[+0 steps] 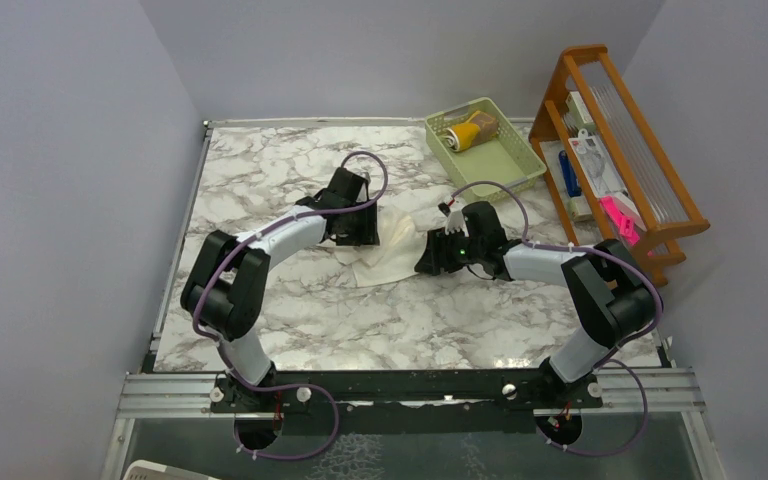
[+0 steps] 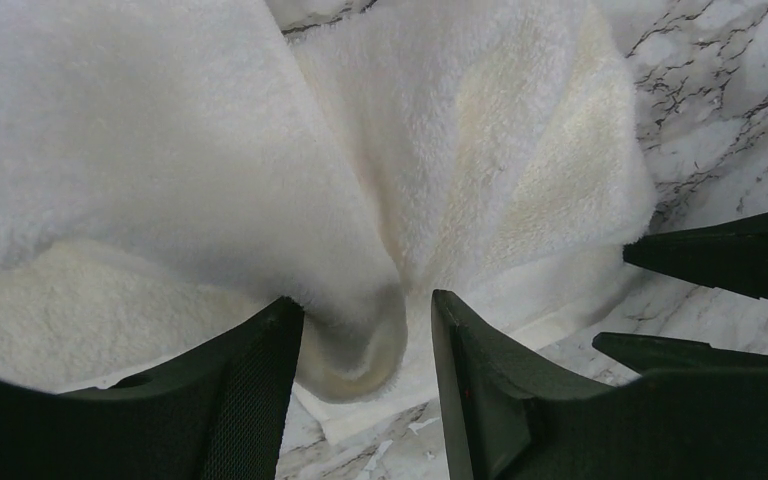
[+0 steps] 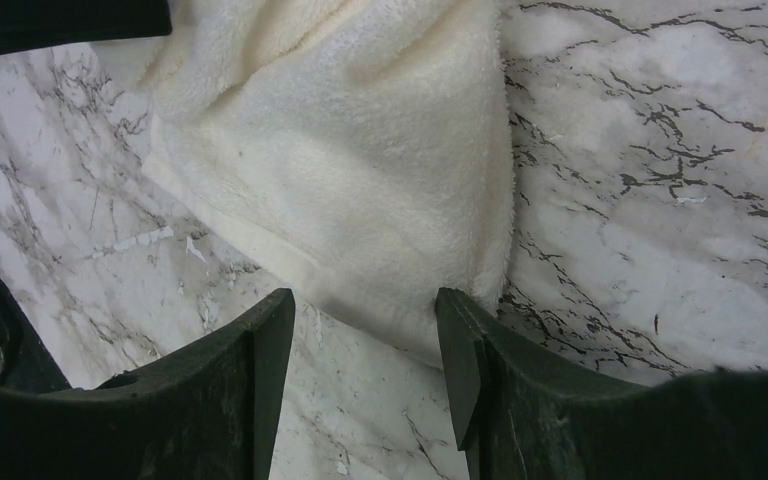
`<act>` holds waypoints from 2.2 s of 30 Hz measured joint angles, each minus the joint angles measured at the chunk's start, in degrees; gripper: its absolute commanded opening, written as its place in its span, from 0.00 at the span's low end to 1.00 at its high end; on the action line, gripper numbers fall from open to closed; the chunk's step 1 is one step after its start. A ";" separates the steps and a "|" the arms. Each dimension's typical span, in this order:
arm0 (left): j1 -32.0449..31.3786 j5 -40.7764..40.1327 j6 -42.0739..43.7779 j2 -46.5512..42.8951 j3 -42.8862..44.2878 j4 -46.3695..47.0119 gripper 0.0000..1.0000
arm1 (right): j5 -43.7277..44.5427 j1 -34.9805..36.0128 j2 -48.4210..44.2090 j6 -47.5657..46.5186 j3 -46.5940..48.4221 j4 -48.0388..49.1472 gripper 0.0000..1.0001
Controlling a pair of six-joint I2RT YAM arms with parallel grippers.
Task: Roll the towels
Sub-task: Flatten out the towel at the center of the board.
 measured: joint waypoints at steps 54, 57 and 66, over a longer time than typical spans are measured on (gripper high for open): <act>33.20 -9.03 2.12 -30.64 -11.91 -8.24 0.00 | 2.38 -14.21 -13.81 10.73 -11.47 -2.56 0.42; 33.46 -9.01 2.54 -30.64 -11.91 -8.26 0.00 | 2.89 -14.32 -13.90 11.50 -11.52 -2.56 0.40; 36.61 -8.94 2.93 -30.64 -11.91 -8.33 0.00 | 1.62 -18.51 -14.23 14.53 -14.36 -1.51 0.36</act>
